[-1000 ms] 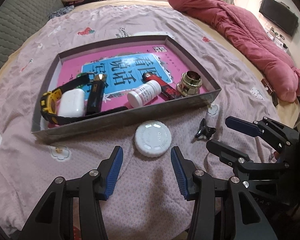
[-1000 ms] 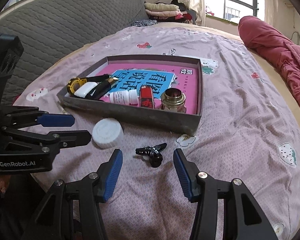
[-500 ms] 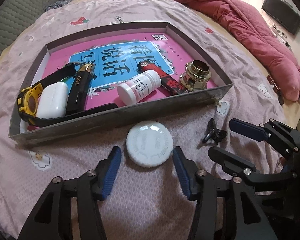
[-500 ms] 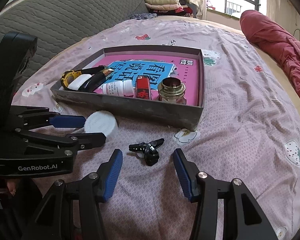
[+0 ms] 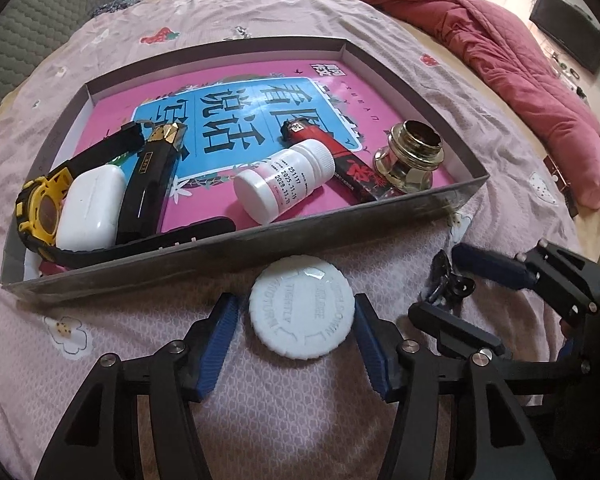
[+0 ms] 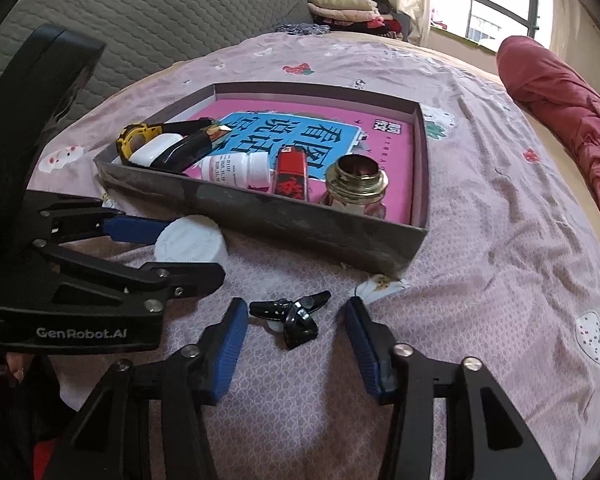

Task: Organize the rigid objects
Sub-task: 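Grasp the white bottle cap with the left tool while the right tool grasps the black key, then carry the white cap into the tray while the right tool carries the black key there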

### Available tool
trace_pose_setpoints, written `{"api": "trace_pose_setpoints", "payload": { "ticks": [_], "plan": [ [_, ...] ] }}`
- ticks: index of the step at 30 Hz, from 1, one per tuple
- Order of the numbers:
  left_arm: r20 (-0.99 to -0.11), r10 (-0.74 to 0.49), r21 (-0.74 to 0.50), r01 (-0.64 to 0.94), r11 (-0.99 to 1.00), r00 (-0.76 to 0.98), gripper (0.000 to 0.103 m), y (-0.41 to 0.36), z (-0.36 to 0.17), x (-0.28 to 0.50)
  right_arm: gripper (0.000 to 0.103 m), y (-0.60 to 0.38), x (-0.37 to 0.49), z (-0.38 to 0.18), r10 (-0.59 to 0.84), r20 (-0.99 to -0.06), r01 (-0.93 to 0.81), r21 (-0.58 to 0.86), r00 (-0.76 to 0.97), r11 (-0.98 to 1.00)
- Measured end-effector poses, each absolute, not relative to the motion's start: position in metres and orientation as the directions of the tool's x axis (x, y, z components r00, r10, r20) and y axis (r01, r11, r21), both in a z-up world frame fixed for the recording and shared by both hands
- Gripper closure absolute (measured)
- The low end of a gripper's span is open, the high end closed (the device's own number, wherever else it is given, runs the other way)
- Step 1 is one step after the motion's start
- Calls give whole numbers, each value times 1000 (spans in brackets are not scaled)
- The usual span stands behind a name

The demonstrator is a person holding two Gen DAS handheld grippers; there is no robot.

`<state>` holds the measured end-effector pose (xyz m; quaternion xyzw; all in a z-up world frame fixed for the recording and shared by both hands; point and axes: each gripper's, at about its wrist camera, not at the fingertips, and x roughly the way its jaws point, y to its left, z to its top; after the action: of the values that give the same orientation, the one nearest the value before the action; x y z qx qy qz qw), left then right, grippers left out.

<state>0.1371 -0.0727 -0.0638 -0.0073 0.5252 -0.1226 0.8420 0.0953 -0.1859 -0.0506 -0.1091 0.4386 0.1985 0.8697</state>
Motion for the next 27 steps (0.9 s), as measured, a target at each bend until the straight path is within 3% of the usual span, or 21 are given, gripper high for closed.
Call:
{"api": "trace_pose_setpoints", "payload": {
  "ticks": [3, 7, 10, 27],
  "plan": [
    [-882, -213, -139, 199, 970, 421, 43, -74, -64, 138, 69, -186, 96, -51, 269, -809, -455, 1, 523, 890],
    [-881, -210, -135, 201, 970, 424, 44, -75, -65, 139, 69, -187, 95, -51, 277, -810, -456, 13, 517, 890],
    [-875, -216, -135, 211, 968, 434, 51, -77, -63, 138, 69, -192, 95, -47, 312, -797, -453, 54, 517, 890],
    [-817, -261, -182, 201, 963, 514, 52, -57, -22, 117, 69, -197, 82, -6, 412, -673, -472, 106, 614, 875]
  ]
}}
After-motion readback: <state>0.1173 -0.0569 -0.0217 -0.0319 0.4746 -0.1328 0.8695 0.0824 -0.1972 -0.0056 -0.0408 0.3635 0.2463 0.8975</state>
